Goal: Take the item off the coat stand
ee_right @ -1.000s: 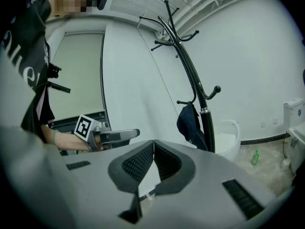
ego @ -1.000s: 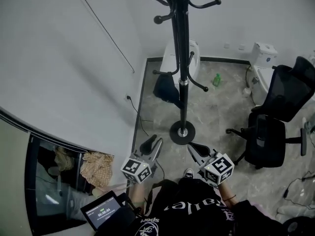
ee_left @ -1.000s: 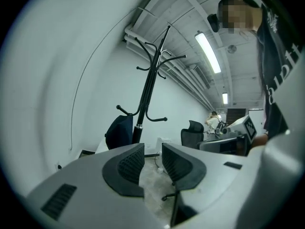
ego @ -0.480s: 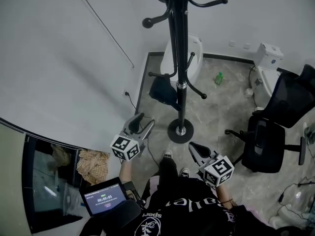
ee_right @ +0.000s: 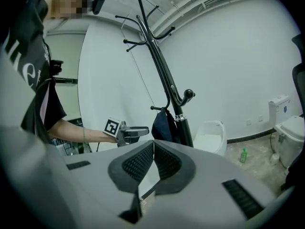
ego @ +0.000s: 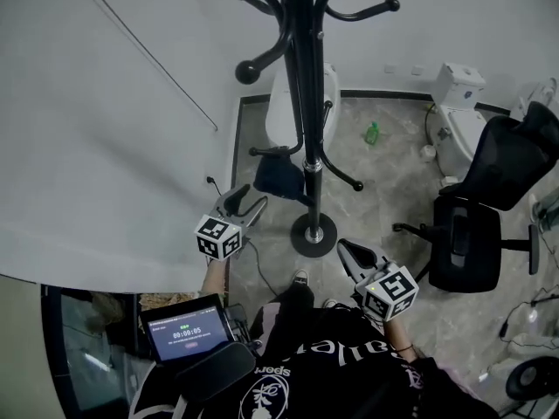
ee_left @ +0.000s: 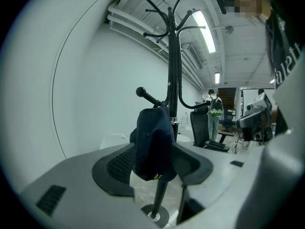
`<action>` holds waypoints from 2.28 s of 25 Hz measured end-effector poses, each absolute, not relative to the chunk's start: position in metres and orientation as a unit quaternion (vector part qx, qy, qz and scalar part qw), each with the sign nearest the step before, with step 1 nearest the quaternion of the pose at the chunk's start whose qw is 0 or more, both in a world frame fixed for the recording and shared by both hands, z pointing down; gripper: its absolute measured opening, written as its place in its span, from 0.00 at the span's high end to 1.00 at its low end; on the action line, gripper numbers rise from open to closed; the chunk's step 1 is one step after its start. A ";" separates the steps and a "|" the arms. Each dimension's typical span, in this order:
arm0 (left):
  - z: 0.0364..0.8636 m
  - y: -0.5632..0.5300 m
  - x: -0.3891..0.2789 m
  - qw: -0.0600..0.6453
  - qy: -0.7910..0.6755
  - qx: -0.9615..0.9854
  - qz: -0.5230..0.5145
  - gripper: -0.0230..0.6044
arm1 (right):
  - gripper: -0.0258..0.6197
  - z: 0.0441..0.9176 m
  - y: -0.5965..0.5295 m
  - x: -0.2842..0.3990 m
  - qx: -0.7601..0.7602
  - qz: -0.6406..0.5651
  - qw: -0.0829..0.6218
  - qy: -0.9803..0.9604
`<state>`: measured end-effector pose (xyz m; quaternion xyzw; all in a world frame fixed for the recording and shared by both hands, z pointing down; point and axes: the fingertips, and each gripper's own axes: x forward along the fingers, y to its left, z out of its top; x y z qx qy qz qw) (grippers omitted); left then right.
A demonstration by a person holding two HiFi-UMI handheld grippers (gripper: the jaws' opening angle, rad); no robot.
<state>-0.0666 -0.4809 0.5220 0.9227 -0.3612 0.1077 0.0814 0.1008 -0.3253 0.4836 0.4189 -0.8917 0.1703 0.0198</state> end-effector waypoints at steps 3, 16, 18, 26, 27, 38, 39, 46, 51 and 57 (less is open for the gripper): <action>0.527 -0.501 -0.064 0.075 -0.339 0.929 0.127 0.59 | 0.93 0.486 -0.337 0.091 0.422 0.167 0.030 -0.891; 0.560 -0.522 -0.031 0.129 -0.250 0.947 0.155 0.84 | 0.93 0.498 -0.360 0.076 0.436 0.184 0.031 -0.880; 0.554 -0.516 -0.030 0.142 -0.246 0.949 0.139 0.90 | 0.93 0.502 -0.361 0.078 0.441 0.184 0.041 -0.877; 0.498 -0.500 -0.056 0.143 -0.281 0.948 0.046 0.93 | 0.93 0.508 -0.354 0.082 0.444 0.195 0.037 -0.874; 0.491 -0.500 -0.062 0.139 -0.291 0.946 0.038 0.93 | 0.93 0.508 -0.353 0.082 0.443 0.195 0.038 -0.874; 0.484 -0.472 -0.132 0.145 -0.408 0.901 0.010 0.93 | 0.93 0.508 -0.330 0.082 0.423 0.191 0.047 -0.884; 0.485 -0.465 -0.137 0.150 -0.417 0.897 0.004 0.93 | 0.93 0.509 -0.326 0.084 0.421 0.190 0.050 -0.885; 0.499 -0.399 -0.140 0.161 -0.445 0.881 0.027 0.93 | 0.93 0.510 -0.301 0.092 0.395 0.188 0.055 -0.898; 0.509 -0.344 -0.134 0.170 -0.472 0.865 0.029 0.93 | 0.93 0.518 -0.268 0.095 0.363 0.194 0.062 -0.909; 0.518 -0.281 -0.134 0.197 -0.510 0.837 0.003 0.93 | 0.93 0.543 -0.231 0.096 0.332 0.222 0.069 -0.914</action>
